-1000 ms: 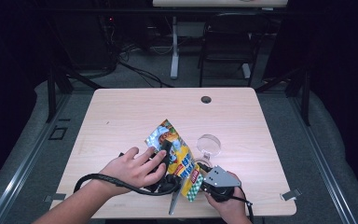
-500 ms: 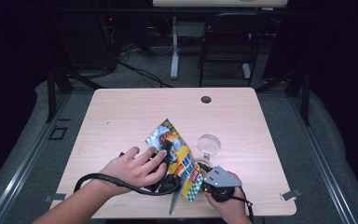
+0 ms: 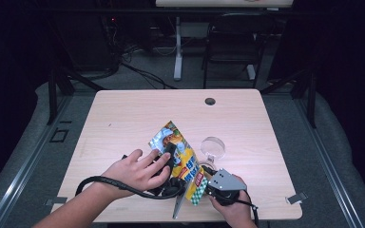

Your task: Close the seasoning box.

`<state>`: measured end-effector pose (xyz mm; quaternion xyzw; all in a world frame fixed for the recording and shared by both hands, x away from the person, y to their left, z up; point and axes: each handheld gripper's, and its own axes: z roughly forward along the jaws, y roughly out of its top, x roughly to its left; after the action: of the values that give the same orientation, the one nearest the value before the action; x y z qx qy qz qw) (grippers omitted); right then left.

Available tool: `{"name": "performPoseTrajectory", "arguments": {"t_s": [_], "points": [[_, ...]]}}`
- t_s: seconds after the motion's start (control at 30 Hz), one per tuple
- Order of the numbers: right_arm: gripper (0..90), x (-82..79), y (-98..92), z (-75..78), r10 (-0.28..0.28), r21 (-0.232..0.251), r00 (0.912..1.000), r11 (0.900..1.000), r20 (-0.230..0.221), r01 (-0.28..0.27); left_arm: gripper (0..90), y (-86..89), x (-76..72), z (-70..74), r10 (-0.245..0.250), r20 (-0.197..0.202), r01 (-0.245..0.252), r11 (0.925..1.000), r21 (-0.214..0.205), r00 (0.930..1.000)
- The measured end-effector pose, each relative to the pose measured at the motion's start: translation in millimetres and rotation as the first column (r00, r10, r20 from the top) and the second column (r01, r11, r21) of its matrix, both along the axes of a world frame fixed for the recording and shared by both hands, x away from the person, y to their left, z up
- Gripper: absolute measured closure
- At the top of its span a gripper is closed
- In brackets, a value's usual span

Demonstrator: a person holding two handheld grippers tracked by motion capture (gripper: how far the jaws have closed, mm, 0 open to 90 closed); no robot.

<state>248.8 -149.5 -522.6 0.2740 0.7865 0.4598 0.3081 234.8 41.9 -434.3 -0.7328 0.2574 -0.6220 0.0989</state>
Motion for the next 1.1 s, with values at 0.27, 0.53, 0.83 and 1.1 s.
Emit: {"name": "performPoseTrajectory", "arguments": {"t_s": [0.27,0.53,0.83,1.1], "points": [[70.7,-0.2,-0.6,0.3,-0.001,0.003,1.0,1.0,0.002,0.001,79.6,-0.9,-0.1,0.6,-0.007,-0.009,0.007,0.9999,-0.01,0.9999],[70.7,-0.2,-0.9,0.2,-0.002,0.005,1.0,1.0,0.003,0.002,80.2,-2.4,-0.4,1.8,-0.001,0.001,0.001,0.9999,0.016,1.0],[70.7,-0.3,-0.7,0.1,-0.003,0.001,1.0,1.0,0.003,0.003,80.3,-2.4,-0.6,1.8,-0.009,0.008,0.008,0.9999,0.014,0.9999],[70.6,-0.4,-0.3,-0.1,-0.001,0.004,1.0,1.0,0.004,0.001,80.7,-3.8,-1.7,3.1,-0.004,0.004,0.003,0.9999,0.012,1.0]]}}
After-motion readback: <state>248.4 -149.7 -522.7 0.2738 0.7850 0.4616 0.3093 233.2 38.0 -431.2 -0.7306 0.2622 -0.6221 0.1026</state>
